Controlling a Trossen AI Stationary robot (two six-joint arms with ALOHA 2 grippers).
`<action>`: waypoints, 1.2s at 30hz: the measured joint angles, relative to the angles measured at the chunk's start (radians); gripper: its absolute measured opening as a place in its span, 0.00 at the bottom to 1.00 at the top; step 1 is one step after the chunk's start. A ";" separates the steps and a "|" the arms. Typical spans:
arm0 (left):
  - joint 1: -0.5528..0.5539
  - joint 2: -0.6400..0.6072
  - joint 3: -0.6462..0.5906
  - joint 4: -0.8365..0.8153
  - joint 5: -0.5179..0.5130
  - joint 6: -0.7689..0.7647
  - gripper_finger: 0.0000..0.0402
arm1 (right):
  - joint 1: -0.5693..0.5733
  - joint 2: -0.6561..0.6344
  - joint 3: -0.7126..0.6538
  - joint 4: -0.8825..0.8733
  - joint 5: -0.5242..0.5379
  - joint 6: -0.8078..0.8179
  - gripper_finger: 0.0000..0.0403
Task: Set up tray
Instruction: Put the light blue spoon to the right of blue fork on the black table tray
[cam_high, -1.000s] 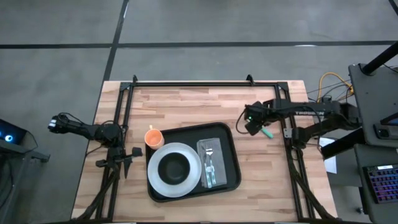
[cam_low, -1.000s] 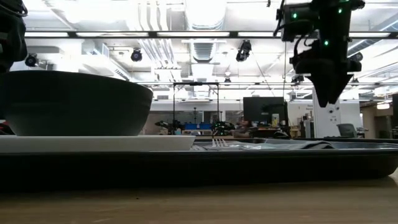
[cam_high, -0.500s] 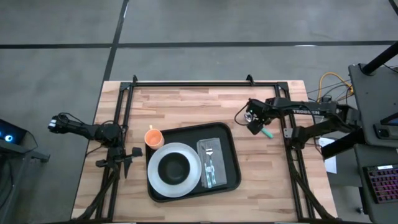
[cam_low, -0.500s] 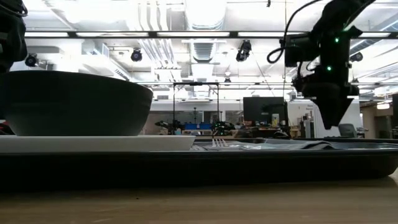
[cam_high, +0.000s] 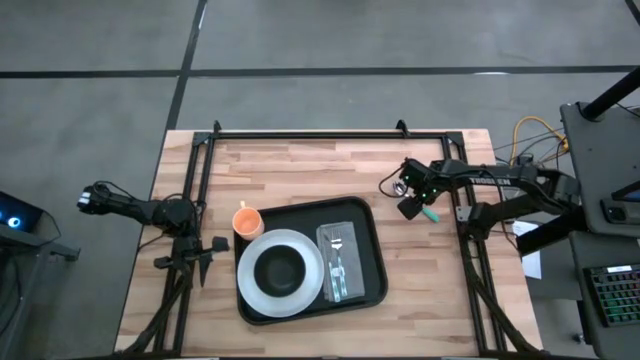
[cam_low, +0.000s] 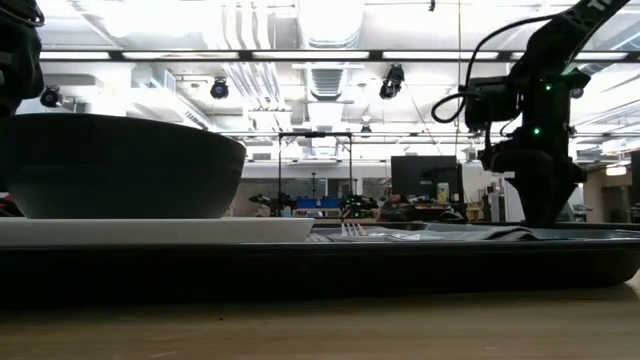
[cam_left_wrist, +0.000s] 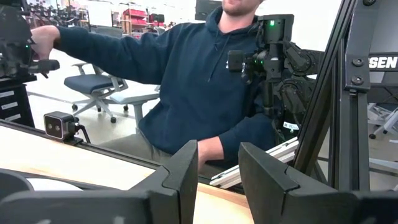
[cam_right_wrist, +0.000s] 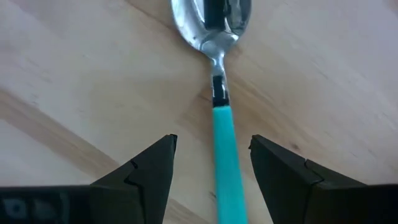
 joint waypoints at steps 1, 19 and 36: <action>0.000 0.000 0.000 0.000 0.000 0.000 0.24 | 0.000 0.003 0.000 0.002 0.000 0.003 0.49; 0.000 0.000 0.000 0.000 0.000 0.000 0.24 | 0.000 0.140 0.003 0.022 -0.027 -0.005 0.19; 0.000 0.000 0.000 0.000 0.000 0.000 0.24 | 0.000 0.125 0.024 0.024 -0.043 0.046 0.09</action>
